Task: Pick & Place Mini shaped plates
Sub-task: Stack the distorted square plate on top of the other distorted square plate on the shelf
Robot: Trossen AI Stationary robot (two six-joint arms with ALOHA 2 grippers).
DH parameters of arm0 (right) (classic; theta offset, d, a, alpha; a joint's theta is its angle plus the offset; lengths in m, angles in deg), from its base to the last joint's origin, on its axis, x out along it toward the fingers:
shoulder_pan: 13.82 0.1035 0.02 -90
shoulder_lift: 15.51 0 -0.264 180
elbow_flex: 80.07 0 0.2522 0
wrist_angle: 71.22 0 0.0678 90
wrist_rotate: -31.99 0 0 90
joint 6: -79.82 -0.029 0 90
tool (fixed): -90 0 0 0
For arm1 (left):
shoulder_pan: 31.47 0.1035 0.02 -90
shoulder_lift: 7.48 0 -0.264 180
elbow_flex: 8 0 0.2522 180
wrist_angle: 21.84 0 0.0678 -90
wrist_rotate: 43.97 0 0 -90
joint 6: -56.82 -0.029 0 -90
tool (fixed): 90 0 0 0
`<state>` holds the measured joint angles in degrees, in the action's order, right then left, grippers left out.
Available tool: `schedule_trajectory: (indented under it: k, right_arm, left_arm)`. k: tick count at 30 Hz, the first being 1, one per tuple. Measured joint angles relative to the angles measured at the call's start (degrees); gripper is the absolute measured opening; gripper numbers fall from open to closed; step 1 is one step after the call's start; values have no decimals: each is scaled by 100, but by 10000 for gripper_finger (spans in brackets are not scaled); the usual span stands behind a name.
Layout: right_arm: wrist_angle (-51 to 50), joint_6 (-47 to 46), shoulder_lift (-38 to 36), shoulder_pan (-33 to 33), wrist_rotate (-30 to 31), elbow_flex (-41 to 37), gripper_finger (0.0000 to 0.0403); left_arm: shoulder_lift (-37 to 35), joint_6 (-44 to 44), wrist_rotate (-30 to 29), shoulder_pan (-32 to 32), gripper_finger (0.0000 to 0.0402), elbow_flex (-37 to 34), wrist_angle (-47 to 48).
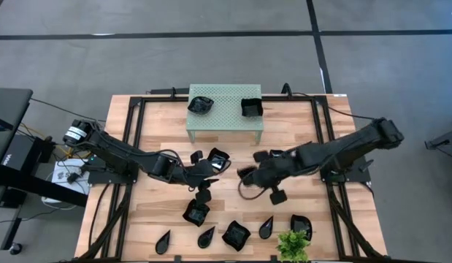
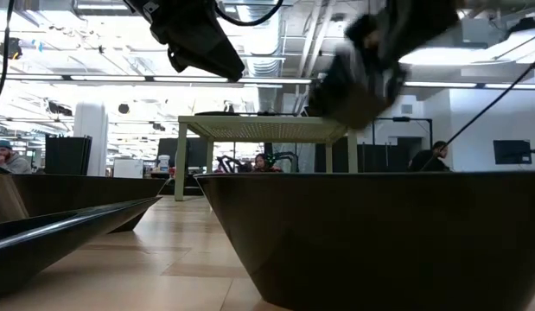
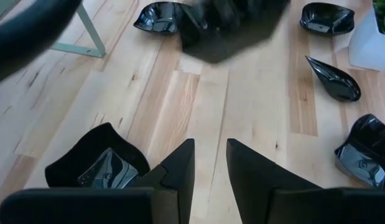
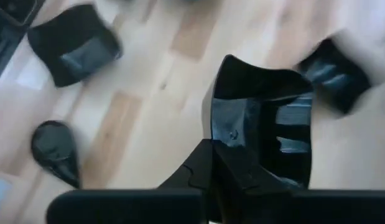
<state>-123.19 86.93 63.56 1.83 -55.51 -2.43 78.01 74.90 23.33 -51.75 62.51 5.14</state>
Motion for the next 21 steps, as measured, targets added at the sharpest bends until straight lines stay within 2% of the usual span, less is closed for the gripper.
schedule_trajectory:
  k: [2,7,9,11,16,21]
  right_arm:
    - [-56,462,-284,-98,498,83,3]
    - [98,1428,-832,-638,2602,218,2]
    - [259,1722,-944,-1013,3018,218,2]
    - [393,1893,-992,-1414,3026,218,4]
    - [401,2139,-804,-2336,2501,218,2]
    - [465,2150,-415,-2904,1999,216,6]
  left_arm:
    - [0,-3,0,16,94,0,-9]
    - [0,-25,1,62,94,0,-43]
    - [0,-25,0,99,94,0,-53]
    - [0,-25,0,134,94,0,-64]
    - [0,-25,0,216,94,0,-84]
    - [0,-24,0,244,94,0,-90]
